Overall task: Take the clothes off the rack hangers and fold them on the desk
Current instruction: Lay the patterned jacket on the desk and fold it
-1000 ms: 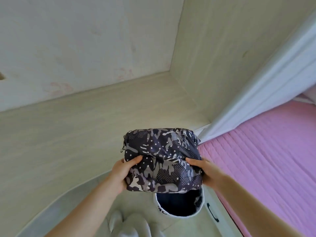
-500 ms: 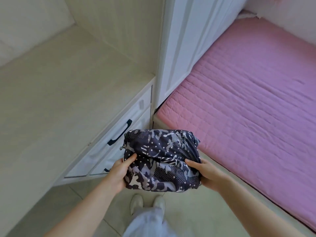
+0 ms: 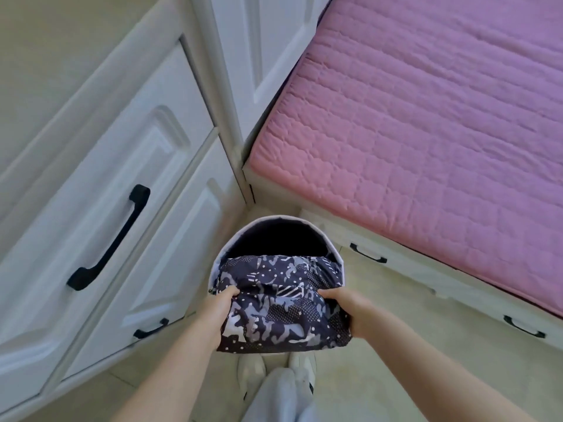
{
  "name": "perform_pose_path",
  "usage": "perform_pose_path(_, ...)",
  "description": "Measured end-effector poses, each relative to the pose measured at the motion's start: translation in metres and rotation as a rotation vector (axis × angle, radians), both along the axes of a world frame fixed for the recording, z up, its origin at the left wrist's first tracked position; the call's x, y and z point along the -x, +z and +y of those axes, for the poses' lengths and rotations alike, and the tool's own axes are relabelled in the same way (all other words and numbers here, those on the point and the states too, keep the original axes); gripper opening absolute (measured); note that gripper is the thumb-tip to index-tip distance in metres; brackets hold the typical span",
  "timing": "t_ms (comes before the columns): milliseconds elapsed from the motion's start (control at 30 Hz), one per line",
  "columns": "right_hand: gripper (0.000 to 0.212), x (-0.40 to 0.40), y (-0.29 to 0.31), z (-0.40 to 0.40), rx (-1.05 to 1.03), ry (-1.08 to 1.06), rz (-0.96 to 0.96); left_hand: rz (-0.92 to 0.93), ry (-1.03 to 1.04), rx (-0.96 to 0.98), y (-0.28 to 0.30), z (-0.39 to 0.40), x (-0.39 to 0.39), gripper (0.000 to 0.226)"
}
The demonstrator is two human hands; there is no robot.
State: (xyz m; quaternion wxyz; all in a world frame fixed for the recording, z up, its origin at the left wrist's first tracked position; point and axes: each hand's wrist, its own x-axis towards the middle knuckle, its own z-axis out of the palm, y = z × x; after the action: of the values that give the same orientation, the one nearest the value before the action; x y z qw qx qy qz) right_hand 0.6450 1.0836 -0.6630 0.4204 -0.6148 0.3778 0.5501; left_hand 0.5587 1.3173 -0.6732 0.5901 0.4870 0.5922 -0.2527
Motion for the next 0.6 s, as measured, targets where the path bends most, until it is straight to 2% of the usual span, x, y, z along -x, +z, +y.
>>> perform_pose_path(167, 0.026, -0.023, -0.045, 0.018, 0.11, 0.024, -0.043, 0.098, -0.031, 0.077, -0.05, 0.008, -0.009, 0.039)
perform_pose_path(367, 0.011, -0.048, -0.077, 0.046, 0.163, 0.076, -0.111, 0.08, 0.042, 0.007, -0.094, 0.008, -0.031, 0.021)
perform_pose_path(500, 0.012, -0.055, -0.093, 0.069, 0.139, 0.216, -0.203, 0.067, 0.187, -0.051, -0.107, 0.015, -0.038, 0.024)
perform_pose_path(600, 0.016, -0.056, -0.092, 0.077, 0.116, 0.382, -0.345, 0.104, 0.272, -0.038, -0.111, 0.017, -0.026, 0.034)
